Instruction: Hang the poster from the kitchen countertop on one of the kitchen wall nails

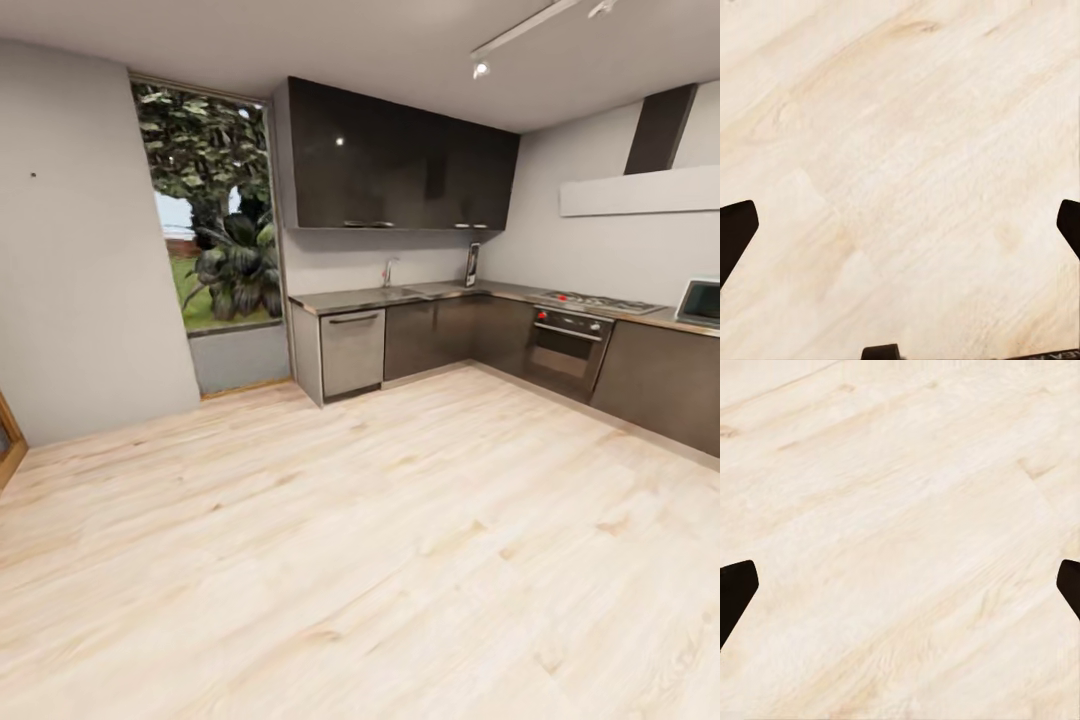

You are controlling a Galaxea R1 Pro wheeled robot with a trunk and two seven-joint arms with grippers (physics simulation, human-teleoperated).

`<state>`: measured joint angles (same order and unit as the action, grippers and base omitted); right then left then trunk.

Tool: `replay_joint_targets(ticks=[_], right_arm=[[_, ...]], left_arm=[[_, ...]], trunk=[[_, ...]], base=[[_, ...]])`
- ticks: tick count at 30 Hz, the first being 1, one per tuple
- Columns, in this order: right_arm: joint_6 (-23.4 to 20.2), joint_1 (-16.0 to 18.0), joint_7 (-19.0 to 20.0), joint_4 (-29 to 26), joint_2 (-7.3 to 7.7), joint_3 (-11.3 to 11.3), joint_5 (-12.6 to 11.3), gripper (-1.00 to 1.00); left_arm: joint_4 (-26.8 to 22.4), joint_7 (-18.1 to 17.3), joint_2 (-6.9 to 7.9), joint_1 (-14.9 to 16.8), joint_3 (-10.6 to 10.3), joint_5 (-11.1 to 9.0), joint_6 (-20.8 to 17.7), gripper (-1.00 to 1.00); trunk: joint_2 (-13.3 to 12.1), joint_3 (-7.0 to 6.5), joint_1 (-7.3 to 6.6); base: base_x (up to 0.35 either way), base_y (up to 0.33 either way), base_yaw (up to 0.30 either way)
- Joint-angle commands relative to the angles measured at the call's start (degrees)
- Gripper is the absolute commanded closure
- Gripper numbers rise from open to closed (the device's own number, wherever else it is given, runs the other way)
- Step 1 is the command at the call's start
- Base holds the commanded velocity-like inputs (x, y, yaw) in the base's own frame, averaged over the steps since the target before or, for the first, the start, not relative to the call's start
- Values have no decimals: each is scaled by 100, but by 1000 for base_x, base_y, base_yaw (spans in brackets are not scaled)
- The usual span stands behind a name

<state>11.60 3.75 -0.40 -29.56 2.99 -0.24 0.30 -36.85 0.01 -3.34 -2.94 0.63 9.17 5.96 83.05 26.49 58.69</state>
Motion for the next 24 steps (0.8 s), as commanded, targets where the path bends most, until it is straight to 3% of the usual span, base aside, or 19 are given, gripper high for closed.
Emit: replay_joint_targets(ticks=[1,24], right_arm=[[17,3,-4,3,0,-2,4,-100],[35,3,-5,20,35,-2,8,-100]], left_arm=[[-7,1,-1,-1,7,50,10,-100],[-7,5,-5,-2,8,50,10,-100]], trunk=[[2,14,4],[2,36,4]], base=[[333,0,-2],[333,-15,0]])
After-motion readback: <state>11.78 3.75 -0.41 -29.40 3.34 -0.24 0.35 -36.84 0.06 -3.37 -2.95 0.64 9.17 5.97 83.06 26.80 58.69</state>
